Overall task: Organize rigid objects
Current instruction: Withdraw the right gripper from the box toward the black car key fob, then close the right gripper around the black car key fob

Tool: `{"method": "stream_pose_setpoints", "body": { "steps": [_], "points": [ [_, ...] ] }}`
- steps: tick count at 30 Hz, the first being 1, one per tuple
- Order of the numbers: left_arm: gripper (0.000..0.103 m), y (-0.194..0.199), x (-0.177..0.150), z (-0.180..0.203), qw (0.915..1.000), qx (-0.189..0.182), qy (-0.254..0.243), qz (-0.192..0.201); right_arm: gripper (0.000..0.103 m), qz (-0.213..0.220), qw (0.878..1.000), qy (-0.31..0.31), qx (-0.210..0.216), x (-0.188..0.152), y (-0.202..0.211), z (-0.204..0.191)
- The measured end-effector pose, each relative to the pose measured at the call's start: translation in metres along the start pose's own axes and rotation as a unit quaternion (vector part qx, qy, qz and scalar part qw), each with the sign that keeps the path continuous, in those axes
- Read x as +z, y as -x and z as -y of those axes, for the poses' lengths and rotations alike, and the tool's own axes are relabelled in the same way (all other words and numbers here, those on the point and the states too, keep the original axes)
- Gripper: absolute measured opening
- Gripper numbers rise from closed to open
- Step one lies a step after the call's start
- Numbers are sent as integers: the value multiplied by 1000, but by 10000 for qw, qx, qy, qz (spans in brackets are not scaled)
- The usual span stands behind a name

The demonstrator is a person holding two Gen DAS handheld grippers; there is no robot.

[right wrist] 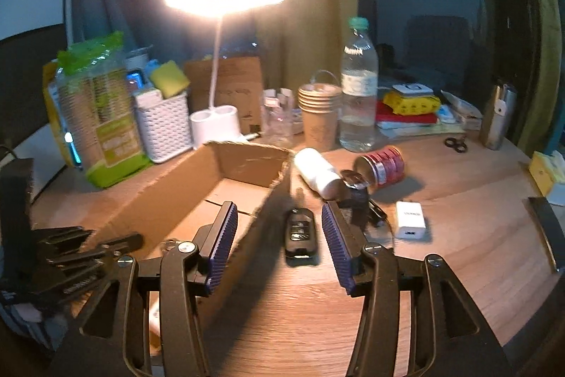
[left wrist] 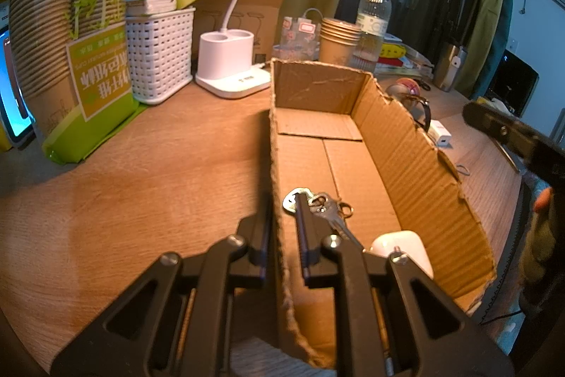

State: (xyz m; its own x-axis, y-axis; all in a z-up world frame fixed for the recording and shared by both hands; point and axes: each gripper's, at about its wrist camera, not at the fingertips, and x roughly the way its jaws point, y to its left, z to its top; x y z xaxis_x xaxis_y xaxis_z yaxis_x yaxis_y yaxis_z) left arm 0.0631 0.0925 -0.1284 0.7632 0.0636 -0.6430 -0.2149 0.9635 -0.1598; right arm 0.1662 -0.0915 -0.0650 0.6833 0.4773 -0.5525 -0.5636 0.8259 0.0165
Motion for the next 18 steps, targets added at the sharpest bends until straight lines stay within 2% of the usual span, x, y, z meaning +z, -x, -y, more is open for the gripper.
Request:
{"method": "stream_pose_setpoints", "body": {
  "steps": [11, 18],
  "points": [
    [15, 0, 0, 0, 10000, 13, 3, -5, 53, -763, 9970, 83, -141, -25, -55, 10],
    [16, 0, -1, -2, 10000, 20, -2, -14, 53, -926, 9956, 80, -121, -23, -63, 7]
  ]
}}
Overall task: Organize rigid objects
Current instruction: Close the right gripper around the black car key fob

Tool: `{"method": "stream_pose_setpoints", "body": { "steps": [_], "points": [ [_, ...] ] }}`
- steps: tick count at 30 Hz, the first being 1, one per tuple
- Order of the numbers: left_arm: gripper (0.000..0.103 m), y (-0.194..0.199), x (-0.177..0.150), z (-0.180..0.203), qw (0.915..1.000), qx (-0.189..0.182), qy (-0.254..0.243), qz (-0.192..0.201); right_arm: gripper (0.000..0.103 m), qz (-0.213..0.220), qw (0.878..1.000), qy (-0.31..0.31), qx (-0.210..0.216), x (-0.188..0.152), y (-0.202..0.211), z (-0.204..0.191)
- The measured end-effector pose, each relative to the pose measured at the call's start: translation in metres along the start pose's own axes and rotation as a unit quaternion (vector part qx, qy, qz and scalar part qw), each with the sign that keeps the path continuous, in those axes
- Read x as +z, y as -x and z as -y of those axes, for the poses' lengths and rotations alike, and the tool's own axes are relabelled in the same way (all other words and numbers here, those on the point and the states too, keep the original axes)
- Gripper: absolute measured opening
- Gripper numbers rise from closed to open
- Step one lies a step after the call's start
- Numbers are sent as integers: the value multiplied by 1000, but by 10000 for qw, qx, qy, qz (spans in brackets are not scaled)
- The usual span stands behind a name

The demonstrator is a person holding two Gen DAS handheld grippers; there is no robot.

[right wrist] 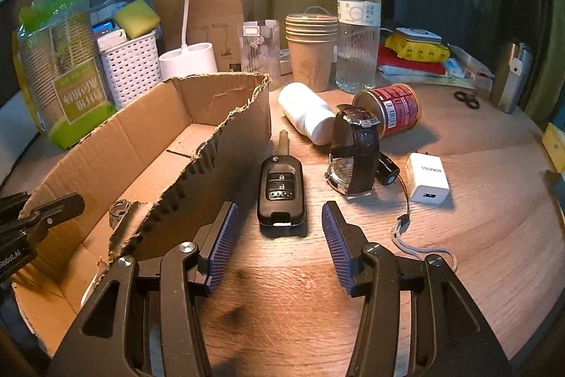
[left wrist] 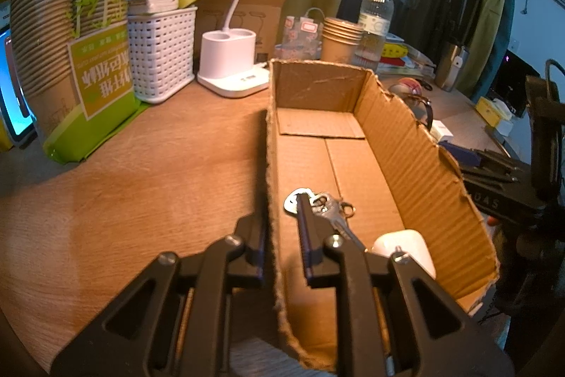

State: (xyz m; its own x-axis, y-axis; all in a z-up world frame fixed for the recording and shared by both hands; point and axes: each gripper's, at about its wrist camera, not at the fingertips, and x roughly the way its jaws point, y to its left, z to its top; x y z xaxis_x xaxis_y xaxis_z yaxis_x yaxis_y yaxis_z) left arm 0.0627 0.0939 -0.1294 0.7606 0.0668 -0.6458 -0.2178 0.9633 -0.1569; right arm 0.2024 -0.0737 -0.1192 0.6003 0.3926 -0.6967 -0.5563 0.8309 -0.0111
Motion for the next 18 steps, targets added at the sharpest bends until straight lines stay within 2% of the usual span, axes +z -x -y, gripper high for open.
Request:
{"method": "stream_pose_setpoints", "body": {
  "steps": [13, 18],
  "points": [
    [20, 2, 0, -3, 9999, 95, 49, 18, 53, -199, 9998, 23, -88, 9, -19, -7],
    [21, 2, 0, -3, 9999, 127, 74, 24, 53, -494, 9987, 18, -122, 11, -33, -5]
  ]
}}
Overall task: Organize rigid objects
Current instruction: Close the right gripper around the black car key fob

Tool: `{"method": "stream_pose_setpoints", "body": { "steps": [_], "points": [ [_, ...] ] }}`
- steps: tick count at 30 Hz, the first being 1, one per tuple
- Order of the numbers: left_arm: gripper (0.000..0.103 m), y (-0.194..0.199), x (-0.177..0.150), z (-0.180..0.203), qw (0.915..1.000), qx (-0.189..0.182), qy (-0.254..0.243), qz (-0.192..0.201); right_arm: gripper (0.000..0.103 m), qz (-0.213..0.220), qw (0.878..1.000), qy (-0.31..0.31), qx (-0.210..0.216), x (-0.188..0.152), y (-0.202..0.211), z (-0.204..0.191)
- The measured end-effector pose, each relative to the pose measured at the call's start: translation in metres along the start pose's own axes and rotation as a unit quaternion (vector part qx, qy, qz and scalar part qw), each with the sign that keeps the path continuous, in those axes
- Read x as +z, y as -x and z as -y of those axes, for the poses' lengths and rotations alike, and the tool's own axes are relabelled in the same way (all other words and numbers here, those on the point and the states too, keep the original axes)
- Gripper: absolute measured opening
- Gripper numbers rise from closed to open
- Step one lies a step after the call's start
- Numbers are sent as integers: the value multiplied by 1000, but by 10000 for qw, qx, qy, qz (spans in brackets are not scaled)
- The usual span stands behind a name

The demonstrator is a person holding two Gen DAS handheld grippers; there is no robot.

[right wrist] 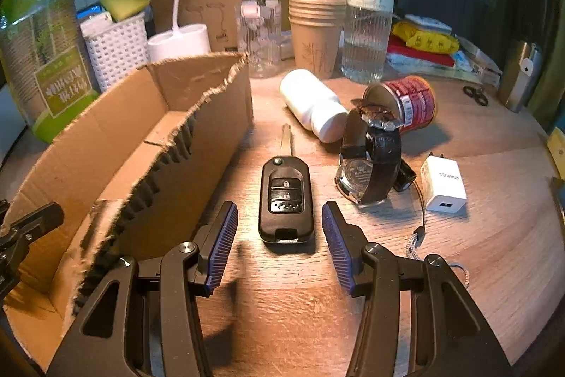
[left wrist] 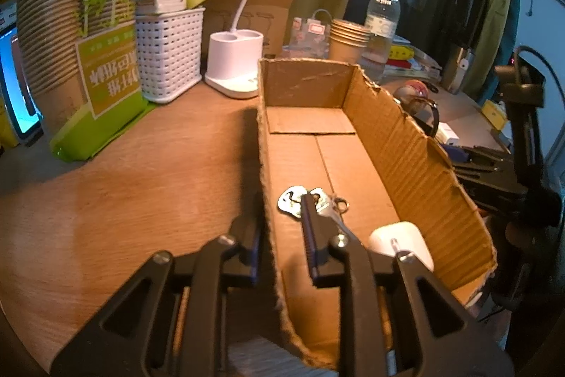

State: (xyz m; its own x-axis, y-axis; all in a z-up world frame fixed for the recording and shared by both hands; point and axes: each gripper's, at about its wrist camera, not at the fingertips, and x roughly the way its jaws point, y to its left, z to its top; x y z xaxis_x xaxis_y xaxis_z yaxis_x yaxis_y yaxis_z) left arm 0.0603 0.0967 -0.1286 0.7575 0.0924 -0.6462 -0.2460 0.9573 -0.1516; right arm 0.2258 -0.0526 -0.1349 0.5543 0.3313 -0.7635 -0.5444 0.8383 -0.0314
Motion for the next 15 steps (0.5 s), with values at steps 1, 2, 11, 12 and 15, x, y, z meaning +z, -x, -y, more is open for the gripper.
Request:
{"method": "stream_pose_setpoints", "body": {
  "steps": [1, 2, 11, 12, 15],
  "points": [
    [21, 0, 0, 0, 10000, -3, 3, 0, 53, -72, 10000, -17, 29, 0, -3, 1],
    [21, 0, 0, 0, 10000, 2, -3, 0, 53, -111, 9999, -25, 48, -1, -5, 1],
    [21, 0, 0, -1, 10000, -3, 21, -6, 53, -332, 9993, 156, -45, 14, -26, 3],
    [21, 0, 0, -2, 10000, -13, 32, -3, 53, -334, 9993, 162, -45, 16, -28, 3],
    [21, 0, 1, -1, 10000, -20, 32, 2, 53, -344, 9993, 156, -6, 20, -31, 6]
  ]
}}
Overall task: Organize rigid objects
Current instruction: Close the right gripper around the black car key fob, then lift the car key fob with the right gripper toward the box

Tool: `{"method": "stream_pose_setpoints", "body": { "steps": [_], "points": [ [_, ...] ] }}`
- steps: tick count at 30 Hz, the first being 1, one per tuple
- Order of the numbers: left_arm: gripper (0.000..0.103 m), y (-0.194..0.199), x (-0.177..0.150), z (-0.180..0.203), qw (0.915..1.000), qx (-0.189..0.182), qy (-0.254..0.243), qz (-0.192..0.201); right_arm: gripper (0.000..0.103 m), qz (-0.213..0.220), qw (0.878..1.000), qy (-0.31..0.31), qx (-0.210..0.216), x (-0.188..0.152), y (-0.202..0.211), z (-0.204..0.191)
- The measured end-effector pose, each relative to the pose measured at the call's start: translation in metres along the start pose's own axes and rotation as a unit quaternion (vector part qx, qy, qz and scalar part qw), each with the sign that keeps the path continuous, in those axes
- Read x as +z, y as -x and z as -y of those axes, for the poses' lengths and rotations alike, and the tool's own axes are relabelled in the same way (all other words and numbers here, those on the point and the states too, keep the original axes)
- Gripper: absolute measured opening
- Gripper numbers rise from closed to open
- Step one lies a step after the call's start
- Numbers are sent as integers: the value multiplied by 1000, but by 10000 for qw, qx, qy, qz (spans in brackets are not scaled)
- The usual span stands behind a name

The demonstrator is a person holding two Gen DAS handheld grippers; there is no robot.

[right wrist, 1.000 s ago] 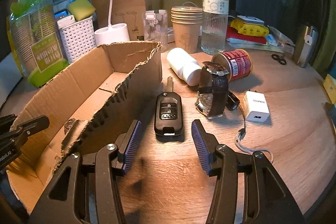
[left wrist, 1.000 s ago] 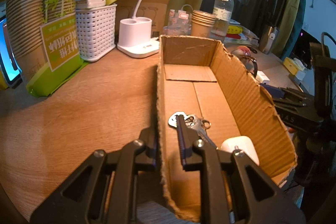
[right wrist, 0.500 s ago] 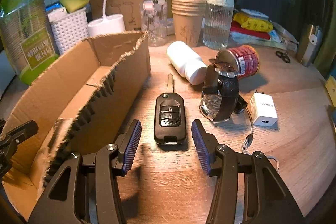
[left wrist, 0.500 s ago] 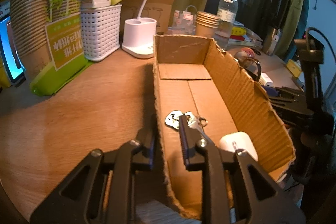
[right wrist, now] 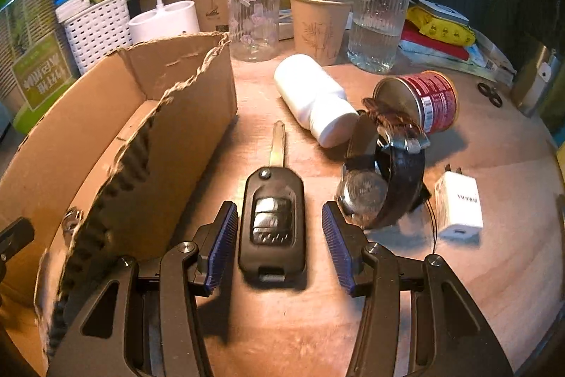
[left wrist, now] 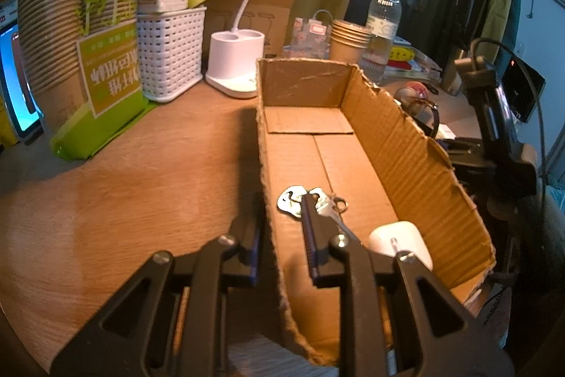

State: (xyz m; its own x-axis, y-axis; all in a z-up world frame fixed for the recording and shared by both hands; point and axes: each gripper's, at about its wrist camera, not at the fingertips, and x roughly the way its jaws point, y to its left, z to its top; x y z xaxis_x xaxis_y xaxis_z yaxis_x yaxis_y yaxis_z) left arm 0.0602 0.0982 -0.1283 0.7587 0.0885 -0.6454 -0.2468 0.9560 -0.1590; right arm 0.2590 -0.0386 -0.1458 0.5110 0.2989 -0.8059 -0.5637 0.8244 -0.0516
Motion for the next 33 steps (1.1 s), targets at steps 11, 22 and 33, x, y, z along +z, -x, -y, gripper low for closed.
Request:
{"method": "stream_pose_setpoints", "body": {
  "steps": [11, 22, 33],
  "points": [
    [21, 0, 0, 0, 10000, -28, -16, -7, 38, 27, 9999, 62, 112, 3, 0, -1],
    [21, 0, 1, 1, 10000, -29, -7, -20, 38, 405, 9990, -165, 46, -1, 18, 5],
    [21, -1, 1, 2, 10000, -21, -9, -40, 38, 779, 9966, -268, -4, -11, 46, 3]
  ]
}}
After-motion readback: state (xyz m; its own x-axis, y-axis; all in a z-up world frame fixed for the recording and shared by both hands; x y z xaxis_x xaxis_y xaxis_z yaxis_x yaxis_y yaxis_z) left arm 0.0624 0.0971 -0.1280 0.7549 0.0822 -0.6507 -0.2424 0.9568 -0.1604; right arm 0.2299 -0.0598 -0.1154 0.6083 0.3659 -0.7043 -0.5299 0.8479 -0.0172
